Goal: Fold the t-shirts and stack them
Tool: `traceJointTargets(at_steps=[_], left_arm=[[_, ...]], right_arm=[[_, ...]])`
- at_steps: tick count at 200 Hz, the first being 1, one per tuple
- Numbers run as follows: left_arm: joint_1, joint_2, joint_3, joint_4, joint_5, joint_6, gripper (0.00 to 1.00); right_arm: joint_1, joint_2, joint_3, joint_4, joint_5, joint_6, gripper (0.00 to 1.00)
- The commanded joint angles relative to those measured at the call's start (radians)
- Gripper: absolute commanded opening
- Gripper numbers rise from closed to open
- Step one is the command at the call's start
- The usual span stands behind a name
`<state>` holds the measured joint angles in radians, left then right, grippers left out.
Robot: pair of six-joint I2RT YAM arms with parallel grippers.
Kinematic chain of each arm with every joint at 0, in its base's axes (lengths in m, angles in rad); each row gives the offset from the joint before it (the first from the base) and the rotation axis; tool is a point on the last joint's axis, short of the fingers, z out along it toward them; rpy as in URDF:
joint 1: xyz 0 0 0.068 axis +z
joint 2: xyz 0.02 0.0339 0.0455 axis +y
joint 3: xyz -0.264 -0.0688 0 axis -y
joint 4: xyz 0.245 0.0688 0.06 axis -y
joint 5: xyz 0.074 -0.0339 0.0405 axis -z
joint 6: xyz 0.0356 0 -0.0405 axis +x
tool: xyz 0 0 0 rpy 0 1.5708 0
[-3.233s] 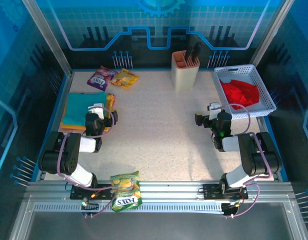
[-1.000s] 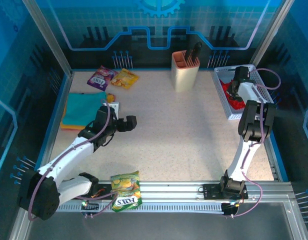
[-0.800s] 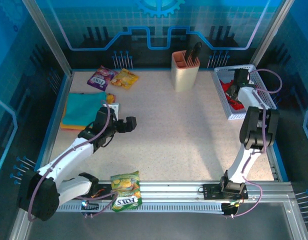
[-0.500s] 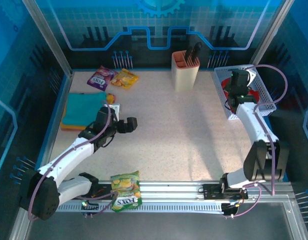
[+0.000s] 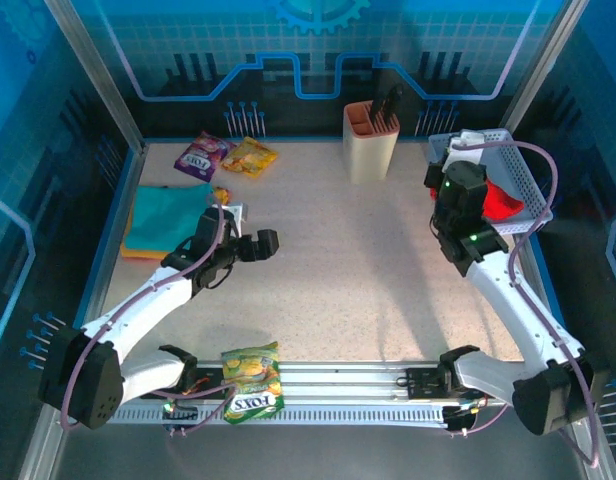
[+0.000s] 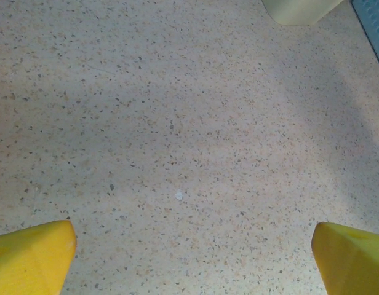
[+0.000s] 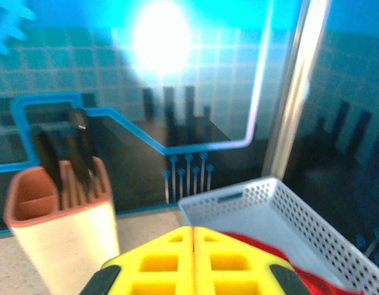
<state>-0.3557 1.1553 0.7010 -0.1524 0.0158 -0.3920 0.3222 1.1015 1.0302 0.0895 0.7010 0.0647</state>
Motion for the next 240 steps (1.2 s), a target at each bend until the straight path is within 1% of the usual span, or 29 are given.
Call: traceJointTargets(at_steps=[1, 27, 58, 80, 88, 106, 113, 131, 149, 173, 194, 212, 226, 240], left_arm=[[-0.005, 0.007, 0.043, -0.005, 0.024, -0.024, 0.99], [-0.003, 0.008, 0.063, -0.021, 0.029, -0.022, 0.99], [-0.002, 0.006, 0.077, -0.027, 0.058, -0.039, 0.99], [-0.001, 0.007, 0.066, -0.017, 0.065, -0.045, 0.99], [-0.002, 0.01, 0.064, -0.018, 0.07, -0.044, 0.99], [-0.002, 0.012, 0.057, -0.03, 0.075, -0.04, 0.99], [-0.001, 0.011, 0.053, -0.034, 0.074, -0.036, 0.99], [-0.002, 0.005, 0.042, -0.04, 0.07, -0.029, 0.99], [-0.002, 0.003, 0.033, -0.036, 0.076, -0.028, 0.99], [-0.002, 0.011, 0.035, -0.041, 0.086, -0.027, 0.99], [-0.003, 0.017, 0.035, -0.041, 0.087, -0.025, 0.99], [-0.003, 0.026, 0.034, -0.029, 0.093, -0.034, 0.99], [-0.003, 0.036, 0.03, -0.013, 0.1, -0.048, 0.99], [-0.005, 0.047, 0.026, -0.002, 0.109, -0.062, 0.99]], right_arm=[[0.081, -0.029, 0.063, 0.088, 0.011, -0.132, 0.0], [0.186, -0.023, 0.127, 0.089, -0.011, -0.192, 0.0], [0.277, 0.026, 0.225, 0.044, -0.043, -0.185, 0.0], [0.31, 0.067, 0.272, -0.004, -0.06, -0.196, 0.0], [0.306, 0.081, 0.287, -0.046, -0.041, -0.171, 0.08], [0.29, 0.11, 0.299, -0.161, -0.035, -0.11, 0.41], [0.283, 0.114, 0.287, -0.197, -0.038, -0.086, 0.5], [0.262, 0.105, 0.218, -0.253, -0.051, -0.009, 0.68], [0.212, 0.089, 0.147, -0.317, -0.132, 0.102, 0.83], [0.126, 0.105, 0.069, -0.427, -0.237, 0.278, 0.9], [0.049, 0.156, 0.021, -0.506, -0.343, 0.37, 0.96], [-0.009, 0.212, -0.028, -0.502, -0.431, 0.416, 1.0], [-0.042, 0.279, -0.039, -0.499, -0.482, 0.447, 1.0], [-0.052, 0.362, -0.029, -0.495, -0.513, 0.461, 1.0]])
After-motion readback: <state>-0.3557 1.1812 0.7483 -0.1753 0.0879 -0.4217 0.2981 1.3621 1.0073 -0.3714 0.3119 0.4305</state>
